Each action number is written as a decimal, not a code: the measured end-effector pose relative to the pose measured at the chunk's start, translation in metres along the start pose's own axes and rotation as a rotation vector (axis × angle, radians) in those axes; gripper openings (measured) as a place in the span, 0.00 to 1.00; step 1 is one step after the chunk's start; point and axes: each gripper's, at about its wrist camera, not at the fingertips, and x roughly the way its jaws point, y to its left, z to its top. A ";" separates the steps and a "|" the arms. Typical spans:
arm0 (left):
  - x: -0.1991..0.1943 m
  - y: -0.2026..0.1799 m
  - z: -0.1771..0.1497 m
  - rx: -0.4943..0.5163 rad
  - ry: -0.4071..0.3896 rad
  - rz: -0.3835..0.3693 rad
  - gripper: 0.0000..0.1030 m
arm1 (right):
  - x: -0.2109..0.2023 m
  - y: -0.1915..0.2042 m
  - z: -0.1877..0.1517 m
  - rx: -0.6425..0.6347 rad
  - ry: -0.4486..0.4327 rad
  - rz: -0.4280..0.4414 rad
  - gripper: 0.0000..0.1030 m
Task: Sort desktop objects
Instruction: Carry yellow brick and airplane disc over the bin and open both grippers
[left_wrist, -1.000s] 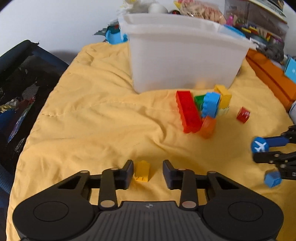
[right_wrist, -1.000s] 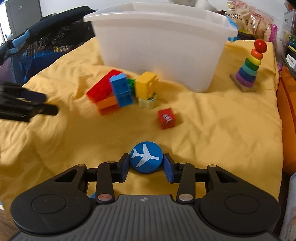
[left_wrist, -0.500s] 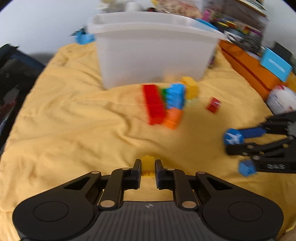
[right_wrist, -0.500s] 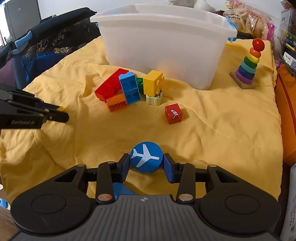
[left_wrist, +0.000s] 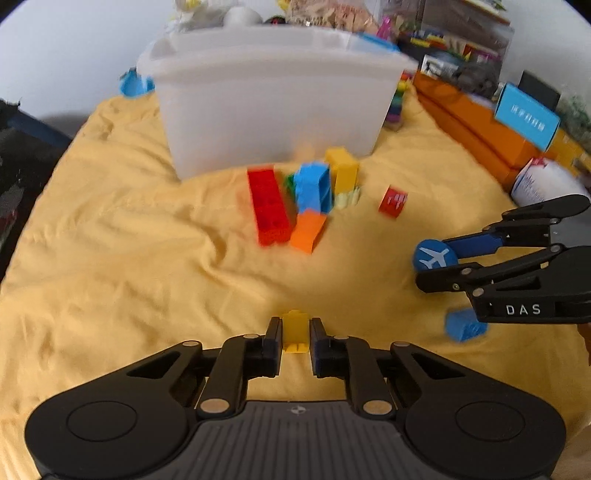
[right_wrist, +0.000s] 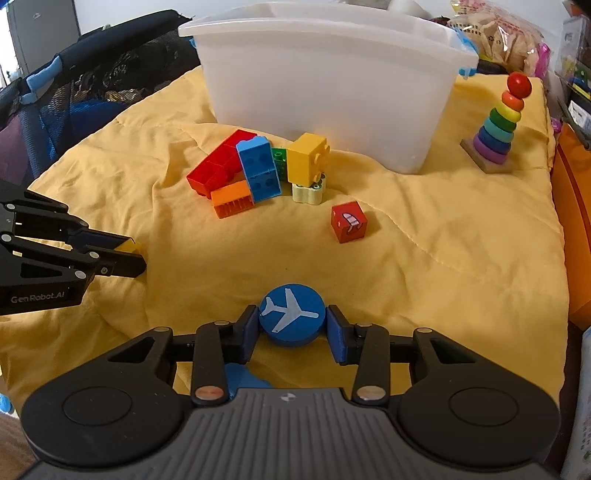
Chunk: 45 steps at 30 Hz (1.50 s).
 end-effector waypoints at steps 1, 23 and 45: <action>-0.006 0.000 0.007 0.003 -0.019 0.003 0.17 | -0.003 -0.001 0.002 0.005 -0.012 0.002 0.41; 0.027 0.040 0.190 -0.047 -0.212 0.146 0.18 | -0.017 -0.056 0.176 0.109 -0.315 -0.103 0.42; -0.003 0.005 0.065 0.016 -0.173 -0.041 0.47 | 0.026 -0.054 0.099 0.312 -0.071 0.157 0.42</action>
